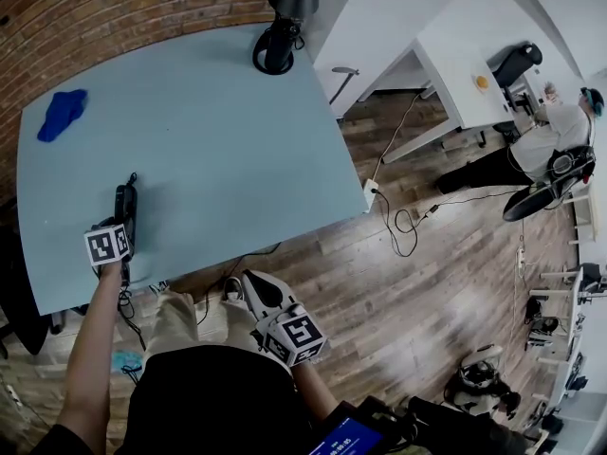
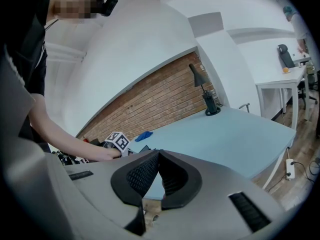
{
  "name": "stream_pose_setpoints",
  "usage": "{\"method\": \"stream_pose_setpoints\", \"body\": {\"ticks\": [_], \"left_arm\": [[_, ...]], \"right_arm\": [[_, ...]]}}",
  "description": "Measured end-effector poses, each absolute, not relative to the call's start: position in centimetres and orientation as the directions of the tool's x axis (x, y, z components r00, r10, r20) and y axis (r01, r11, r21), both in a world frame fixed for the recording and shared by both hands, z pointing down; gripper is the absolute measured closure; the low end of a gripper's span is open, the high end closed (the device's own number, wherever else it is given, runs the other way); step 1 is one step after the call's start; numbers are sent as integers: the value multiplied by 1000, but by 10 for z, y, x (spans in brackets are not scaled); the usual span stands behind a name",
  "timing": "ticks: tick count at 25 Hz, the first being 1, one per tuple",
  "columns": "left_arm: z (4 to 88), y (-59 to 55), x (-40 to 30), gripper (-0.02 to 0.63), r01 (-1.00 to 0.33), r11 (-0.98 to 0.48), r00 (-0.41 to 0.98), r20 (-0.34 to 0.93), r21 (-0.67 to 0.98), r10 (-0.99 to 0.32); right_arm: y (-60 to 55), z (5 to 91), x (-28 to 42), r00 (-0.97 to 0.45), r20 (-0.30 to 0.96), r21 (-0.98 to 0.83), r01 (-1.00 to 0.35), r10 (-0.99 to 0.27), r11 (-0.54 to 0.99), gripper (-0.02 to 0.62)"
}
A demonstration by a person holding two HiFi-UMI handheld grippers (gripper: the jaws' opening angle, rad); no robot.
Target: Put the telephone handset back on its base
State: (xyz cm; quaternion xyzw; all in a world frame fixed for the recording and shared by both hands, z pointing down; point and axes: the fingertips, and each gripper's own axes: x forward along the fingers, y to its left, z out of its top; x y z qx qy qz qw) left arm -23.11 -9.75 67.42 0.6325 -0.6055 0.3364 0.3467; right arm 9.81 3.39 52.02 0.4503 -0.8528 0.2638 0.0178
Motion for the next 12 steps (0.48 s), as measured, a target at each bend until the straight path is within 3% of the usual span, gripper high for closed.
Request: {"method": "stream_pose_setpoints", "body": {"ticks": [8, 12], "left_arm": [[675, -98, -226, 363, -994, -59, -48, 867, -89, -497], [671, -98, -215, 284, -988, -133, -2, 860, -82, -511]], "right_arm": [[35, 519, 108, -584, 249, -441, -779, -772, 447, 578], [37, 523, 117, -573, 253, -446, -784, -780, 431, 578]]}}
